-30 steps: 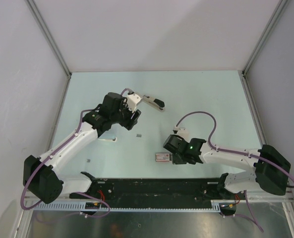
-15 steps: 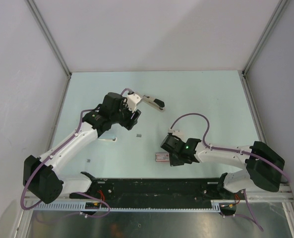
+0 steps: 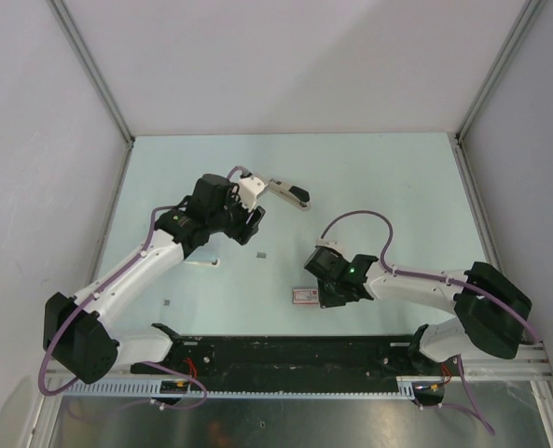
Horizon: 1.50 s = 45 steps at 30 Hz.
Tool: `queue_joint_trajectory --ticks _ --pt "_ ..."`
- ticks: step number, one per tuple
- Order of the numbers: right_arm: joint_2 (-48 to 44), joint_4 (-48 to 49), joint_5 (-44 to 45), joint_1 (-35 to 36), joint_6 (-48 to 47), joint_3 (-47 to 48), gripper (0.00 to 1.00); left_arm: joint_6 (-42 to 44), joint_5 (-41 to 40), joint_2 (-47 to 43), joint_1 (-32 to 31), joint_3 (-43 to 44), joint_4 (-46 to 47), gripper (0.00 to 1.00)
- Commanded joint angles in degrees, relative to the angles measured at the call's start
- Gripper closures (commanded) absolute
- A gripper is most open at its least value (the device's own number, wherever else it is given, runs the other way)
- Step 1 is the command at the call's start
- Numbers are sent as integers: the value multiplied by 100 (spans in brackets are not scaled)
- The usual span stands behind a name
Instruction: Unload the staples from the stapler
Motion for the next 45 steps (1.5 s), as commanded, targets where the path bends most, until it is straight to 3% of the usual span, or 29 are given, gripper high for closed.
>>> queue_joint_trajectory --ticks 1,22,28,31,33,39,45 --pt "66 169 -91 -122 -193 0 100 69 126 -225 33 1 83 34" --pt "-208 309 -240 -270 -354 71 100 65 172 -231 34 9 80 34" --pt "-899 540 -95 -393 -801 473 87 182 426 -212 34 -45 82 33" --pt "-1022 686 16 -481 -909 470 74 411 614 -110 -16 -116 88 29" --pt "-1037 883 146 -466 -871 338 70 635 636 59 -85 -136 91 27" --pt "-914 1217 600 -195 -138 -197 77 1535 683 853 -319 -149 99 24" --pt "-1258 1235 1427 358 194 -522 77 2436 788 1563 -456 -140 92 21"
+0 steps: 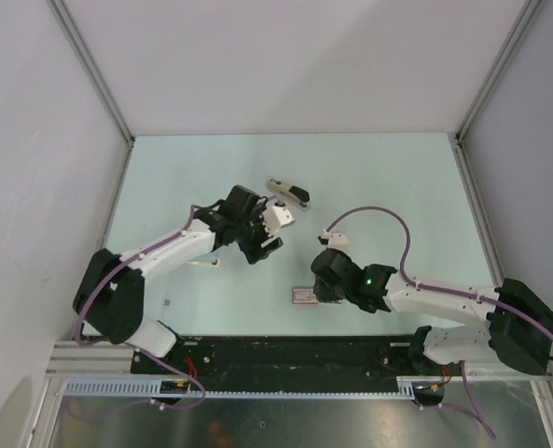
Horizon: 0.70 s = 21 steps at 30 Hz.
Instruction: Unload the staples from the stapler
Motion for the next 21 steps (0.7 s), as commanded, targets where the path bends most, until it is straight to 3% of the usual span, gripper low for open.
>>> queue_joint_trajectory --ticks 1,6,11,21 --pt "-505 313 795 287 382 -333 77 1098 240 385 -110 -29 92 20" --pt "-1392 759 822 296 460 -1008 78 1906 299 796 -210 -21 74 20" --pt "-1700 869 832 276 492 -1243 78 2676 400 1027 -247 -95 -18 19" --pt "-1865 1126 477 6 422 -1484 78 2920 159 1666 -249 211 -147 20"
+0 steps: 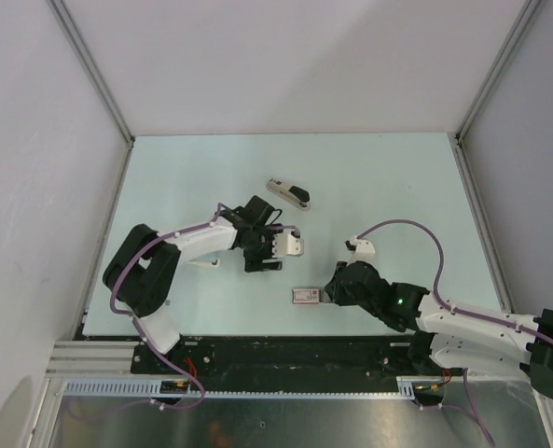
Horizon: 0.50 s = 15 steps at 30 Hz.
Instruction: Unload the staples from the stapler
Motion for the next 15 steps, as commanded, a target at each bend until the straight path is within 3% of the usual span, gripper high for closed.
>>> queue_joint_trajectory --ticks 1,10,15 --pt "-160 347 -105 -171 35 -97 78 275 -40 267 -32 193 -85 21" --pt "-216 449 -326 -325 -18 -185 79 186 -189 451 -23 379 -120 24" --pt "-229 478 -390 -360 -42 -208 80 189 -241 511 -26 413 -163 34"
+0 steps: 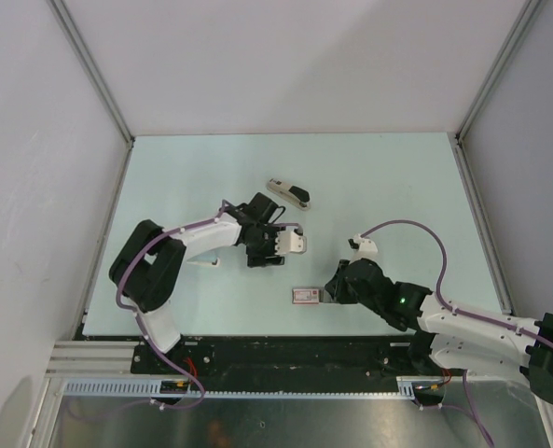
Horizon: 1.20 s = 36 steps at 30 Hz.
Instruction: Unload the staples from the stapler
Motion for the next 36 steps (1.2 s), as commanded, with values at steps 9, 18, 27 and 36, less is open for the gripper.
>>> queue_joint_trajectory --ticks 9,18,27,36 --pt "-103 249 -109 -82 -61 -17 82 -121 -396 389 -34 175 -91 62" --pt "-160 245 -126 -99 -73 -16 83 -409 -395 79 -31 104 -111 75" --pt "-187 246 -128 -100 -91 -16 84 -671 -346 -358 -26 56 -189 89" --pt "-484 479 -181 -121 -434 133 81 -1886 1127 -1414 81 1118 -612 93"
